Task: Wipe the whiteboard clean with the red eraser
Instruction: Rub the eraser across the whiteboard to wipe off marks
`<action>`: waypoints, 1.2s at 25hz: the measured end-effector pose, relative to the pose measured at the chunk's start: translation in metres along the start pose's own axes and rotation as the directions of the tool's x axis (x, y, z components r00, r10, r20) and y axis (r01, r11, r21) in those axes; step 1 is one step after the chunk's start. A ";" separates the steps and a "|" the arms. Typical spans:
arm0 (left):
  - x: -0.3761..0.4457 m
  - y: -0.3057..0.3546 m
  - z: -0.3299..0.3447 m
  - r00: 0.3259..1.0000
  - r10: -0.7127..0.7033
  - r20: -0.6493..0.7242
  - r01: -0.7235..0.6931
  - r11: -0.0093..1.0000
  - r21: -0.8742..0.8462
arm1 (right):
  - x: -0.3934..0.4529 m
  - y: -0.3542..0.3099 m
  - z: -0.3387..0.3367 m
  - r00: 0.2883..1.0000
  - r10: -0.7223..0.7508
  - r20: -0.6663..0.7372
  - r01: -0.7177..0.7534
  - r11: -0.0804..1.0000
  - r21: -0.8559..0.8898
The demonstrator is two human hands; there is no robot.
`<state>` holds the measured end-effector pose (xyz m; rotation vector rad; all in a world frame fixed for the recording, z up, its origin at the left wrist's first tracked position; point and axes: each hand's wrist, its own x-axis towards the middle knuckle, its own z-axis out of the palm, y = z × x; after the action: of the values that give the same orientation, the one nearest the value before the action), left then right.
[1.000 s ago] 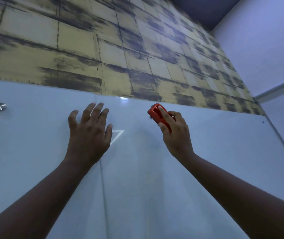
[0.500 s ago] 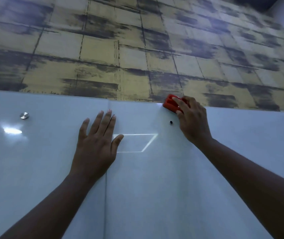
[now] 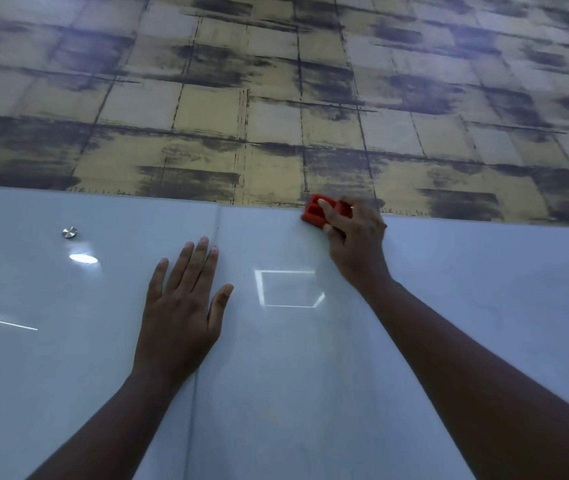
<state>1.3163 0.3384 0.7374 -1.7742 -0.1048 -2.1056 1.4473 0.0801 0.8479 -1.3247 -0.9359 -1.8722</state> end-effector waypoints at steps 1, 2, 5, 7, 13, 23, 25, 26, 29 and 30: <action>0.000 0.001 -0.001 1.000 -0.001 -0.003 0.001 1.000 -0.004 | 0.004 -0.012 0.005 0.999 -0.032 0.036 0.031 0.999 0.016; -0.001 0.001 -0.001 1.000 -0.003 -0.006 0.003 1.000 -0.010 | 0.007 -0.027 0.011 0.995 -0.063 0.078 0.061 0.998 0.030; -0.002 0.000 -0.001 1.000 -0.017 -0.011 0.017 1.000 -0.025 | 0.002 -0.071 0.026 0.969 -0.157 0.192 0.146 0.987 0.070; -0.002 -0.002 0.000 0.999 -0.026 -0.019 0.026 0.999 -0.030 | -0.009 -0.094 0.031 0.954 -0.208 0.218 0.194 0.978 0.083; -0.003 -0.005 0.000 0.999 -0.050 -0.018 0.049 0.998 -0.049 | -0.038 -0.095 0.030 0.932 -0.321 0.167 0.326 0.946 -0.003; -0.010 -0.005 0.000 0.998 -0.055 -0.026 0.052 0.995 -0.090 | -0.087 -0.110 0.026 0.999 0.002 -0.055 -0.003 1.000 -0.029; -0.012 -0.005 0.000 0.999 -0.040 -0.022 0.038 0.995 -0.089 | -0.106 -0.110 0.019 0.990 -0.144 0.009 0.144 0.989 -0.022; -0.013 -0.006 -0.001 0.999 -0.034 -0.022 0.032 0.996 -0.085 | -0.110 -0.107 0.012 0.974 -0.222 0.045 0.223 0.974 -0.029; -0.013 -0.005 -0.003 0.999 -0.036 -0.021 0.034 0.995 -0.098 | -0.103 -0.088 -0.006 0.926 -0.359 0.121 0.372 0.921 -0.115; -0.013 -0.004 -0.003 0.999 -0.040 -0.025 0.037 0.994 -0.104 | -0.098 -0.080 -0.011 0.938 -0.329 0.109 0.343 0.929 -0.142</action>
<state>1.3137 0.3439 0.7250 -1.8154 -0.0234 -2.1976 1.4031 0.1234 0.7372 -1.4147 -1.1356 -2.2049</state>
